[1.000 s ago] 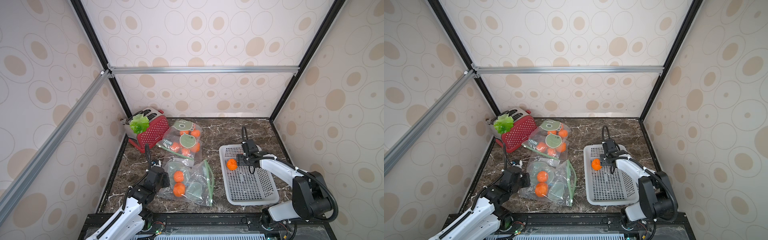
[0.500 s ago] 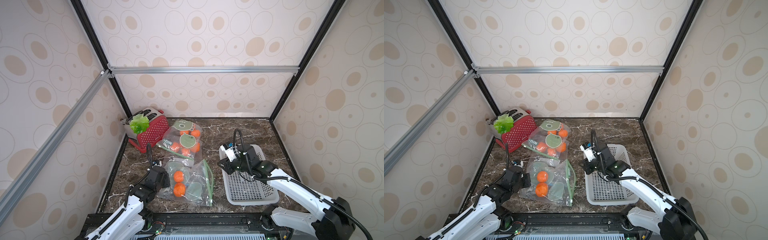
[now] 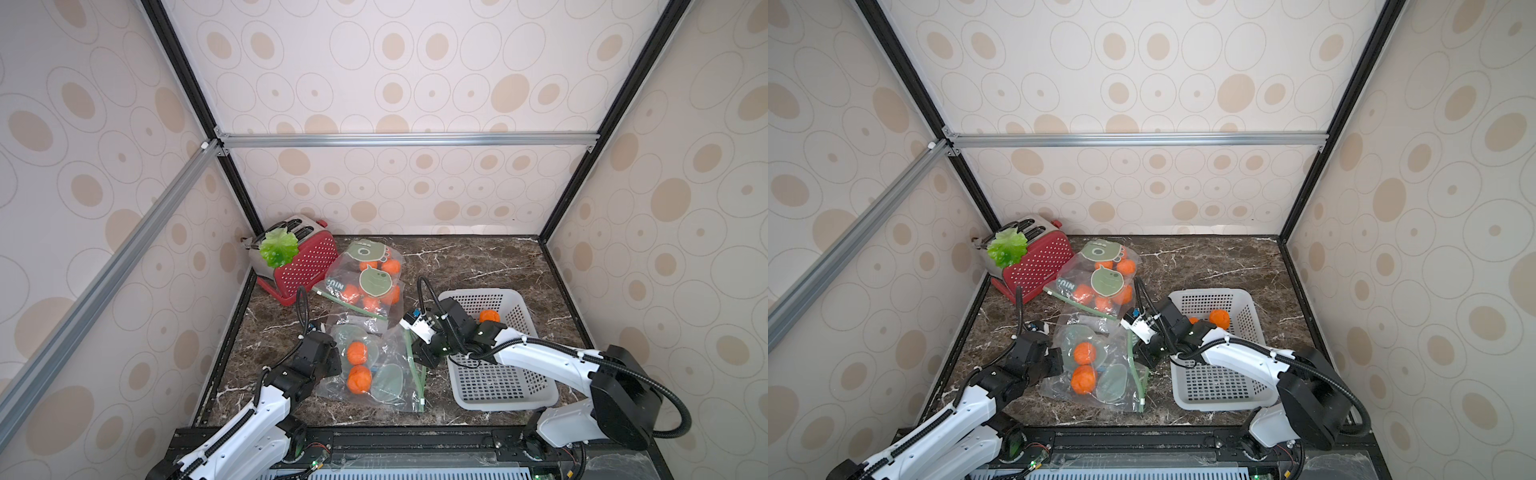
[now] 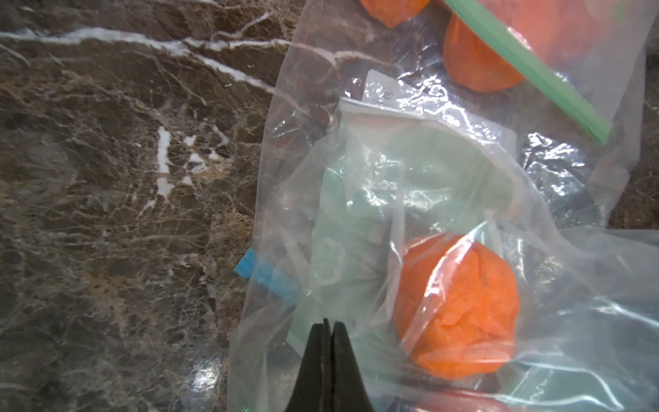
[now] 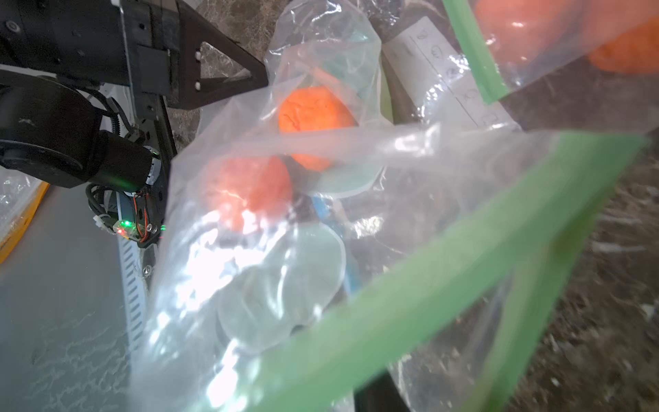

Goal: Open the zip-top bag and take out the orange
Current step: Pick up the orange from the zipper food storage bag.

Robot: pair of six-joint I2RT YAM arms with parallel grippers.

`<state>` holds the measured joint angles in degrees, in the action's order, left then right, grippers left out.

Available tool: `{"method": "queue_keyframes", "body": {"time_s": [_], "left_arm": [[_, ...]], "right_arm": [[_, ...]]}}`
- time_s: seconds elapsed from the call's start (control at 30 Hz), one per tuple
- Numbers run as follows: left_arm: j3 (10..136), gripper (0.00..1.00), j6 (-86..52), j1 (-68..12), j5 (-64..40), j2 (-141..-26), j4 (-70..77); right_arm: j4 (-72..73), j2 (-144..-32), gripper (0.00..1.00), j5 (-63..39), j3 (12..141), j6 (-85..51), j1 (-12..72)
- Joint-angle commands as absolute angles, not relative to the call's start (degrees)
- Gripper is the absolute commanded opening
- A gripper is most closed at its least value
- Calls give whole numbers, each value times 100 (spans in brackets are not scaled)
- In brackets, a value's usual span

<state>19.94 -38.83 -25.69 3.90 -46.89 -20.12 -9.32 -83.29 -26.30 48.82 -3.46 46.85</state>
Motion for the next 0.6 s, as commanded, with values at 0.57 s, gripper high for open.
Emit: {"method": "queue_keyframes", "body": {"time_s": [0.57], "left_arm": [[1742, 0, -4350, -2540, -215, -5326, -1307]], "right_arm": [[32, -10001, 67, -3810, 5658, -152, 5473]]}}
